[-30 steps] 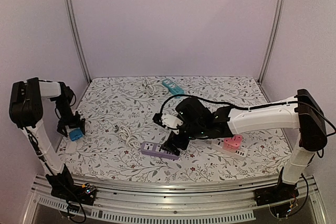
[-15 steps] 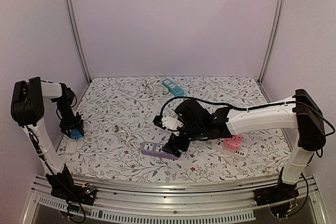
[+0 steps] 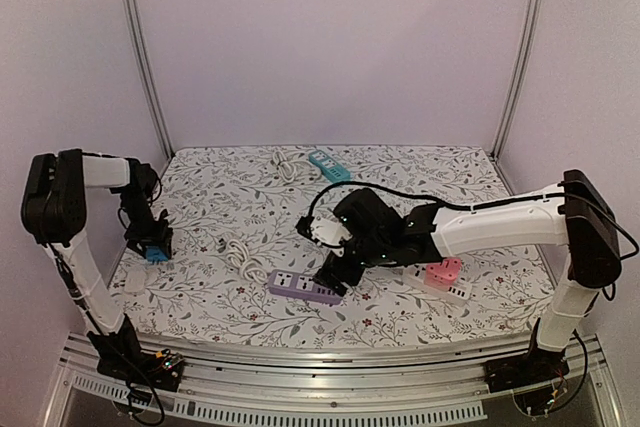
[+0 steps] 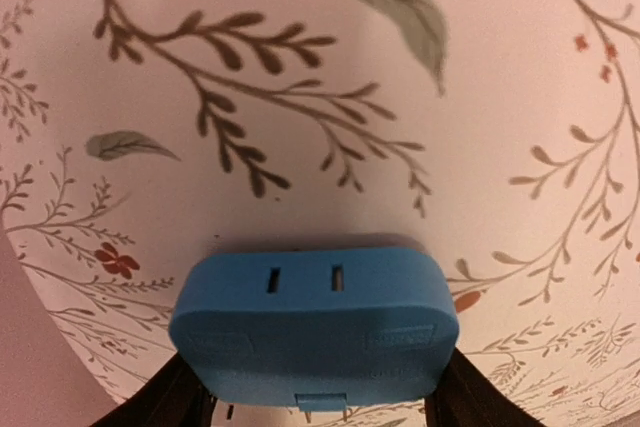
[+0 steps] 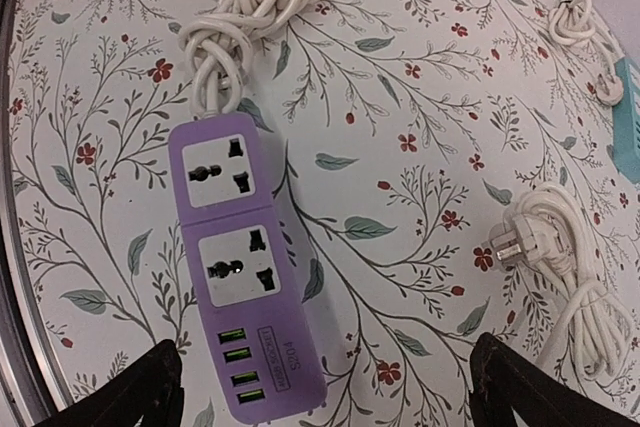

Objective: Insert the plug

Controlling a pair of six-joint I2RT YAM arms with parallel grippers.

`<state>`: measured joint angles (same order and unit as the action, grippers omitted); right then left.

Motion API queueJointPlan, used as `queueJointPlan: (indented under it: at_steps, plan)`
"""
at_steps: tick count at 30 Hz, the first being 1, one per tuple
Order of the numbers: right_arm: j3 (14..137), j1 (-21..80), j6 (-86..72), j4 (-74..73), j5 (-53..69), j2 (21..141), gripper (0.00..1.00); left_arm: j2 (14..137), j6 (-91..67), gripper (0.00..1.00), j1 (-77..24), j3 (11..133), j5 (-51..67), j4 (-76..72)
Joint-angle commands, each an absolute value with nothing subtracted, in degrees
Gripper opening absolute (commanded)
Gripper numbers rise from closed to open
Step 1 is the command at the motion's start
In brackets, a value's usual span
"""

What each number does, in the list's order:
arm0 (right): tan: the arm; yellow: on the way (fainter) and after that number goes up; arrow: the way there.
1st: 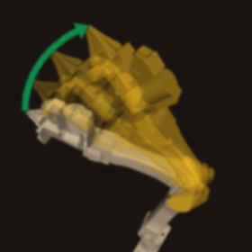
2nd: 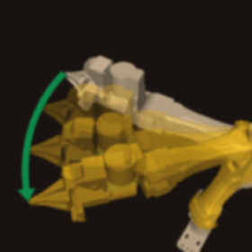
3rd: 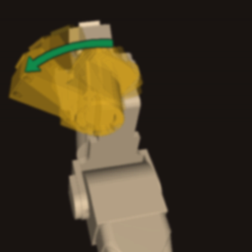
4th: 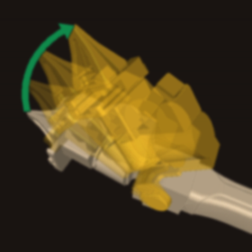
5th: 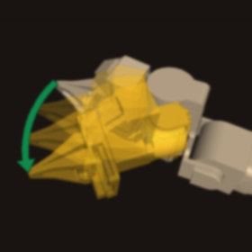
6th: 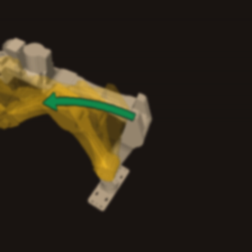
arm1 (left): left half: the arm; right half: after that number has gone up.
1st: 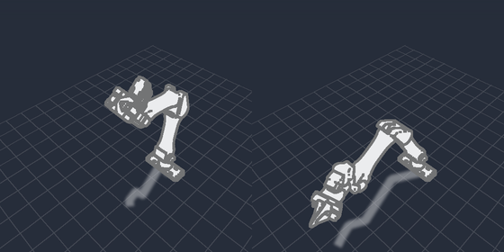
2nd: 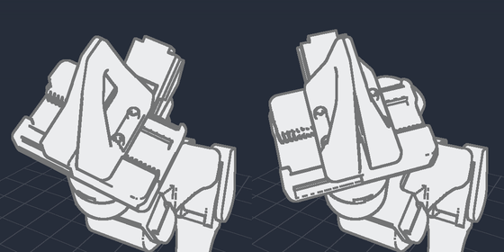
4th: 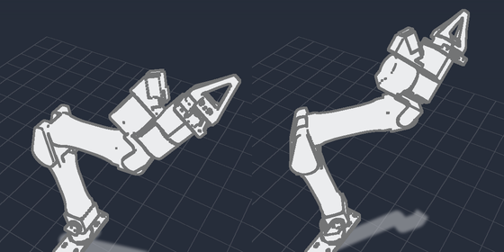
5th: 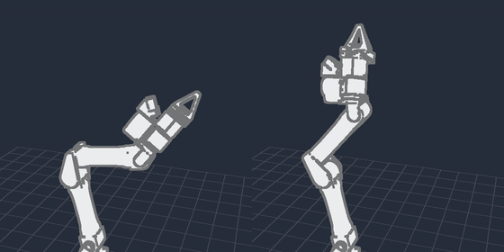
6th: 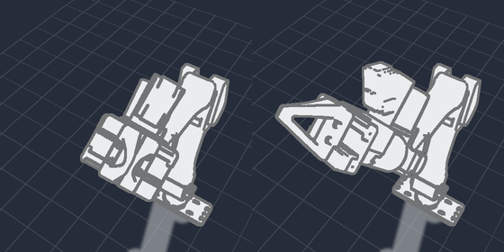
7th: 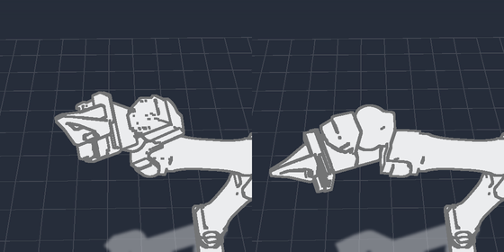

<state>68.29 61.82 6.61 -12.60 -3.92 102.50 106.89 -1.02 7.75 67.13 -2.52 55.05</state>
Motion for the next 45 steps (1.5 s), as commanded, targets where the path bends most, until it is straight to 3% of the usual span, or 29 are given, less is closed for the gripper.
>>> queueJointPlan:
  at_steps: [1, 7, 13, 16, 21, 25, 31, 37, 45]
  plan:
    - [68.67, 61.51, 3.43, -13.18, -10.90, 98.20, 0.99, 98.19, 4.50, 0.00, 0.97, 65.51, -3.81, 52.42]
    - [66.81, 58.83, -2.92, -9.24, -7.32, 91.41, 0.99, 83.13, 12.83, 0.00, -11.75, 63.92, -10.24, 51.61]
    - [69.03, 56.34, -10.03, -3.84, 2.33, 87.99, 0.99, 74.35, 17.83, 0.00, -19.82, 71.00, -11.91, 63.44]
    - [71.15, 56.33, -14.67, -0.70, 5.40, 88.19, 0.94, 67.07, 25.40, 0.00, -26.22, 72.61, -16.07, 63.74]
    - [73.25, 56.87, -28.74, 10.53, 6.72, 90.92, 0.82, 58.31, 37.11, 0.00, -45.52, 72.09, -25.66, 53.44]
    - [74.44, 61.45, -30.10, 14.14, -2.27, 92.25, 0.78, 58.58, 46.29, 0.00, -57.04, 70.11, -33.72, 40.44]
    - [72.62, 64.22, -31.81, 24.01, 2.25, 94.12, 0.73, 62.21, 49.65, 0.00, -64.33, 70.84, -34.24, 34.16]
    - [74.50, 66.87, -29.27, 26.22, 1.96, 96.72, 0.69, 64.85, 48.06, 0.00, -65.47, 71.70, -32.28, 33.54]
    - [77.00, 66.83, -30.01, 25.90, -3.37, 100.66, 0.44, 65.65, 45.35, 0.00, -67.22, 72.48, -31.45, 33.26]
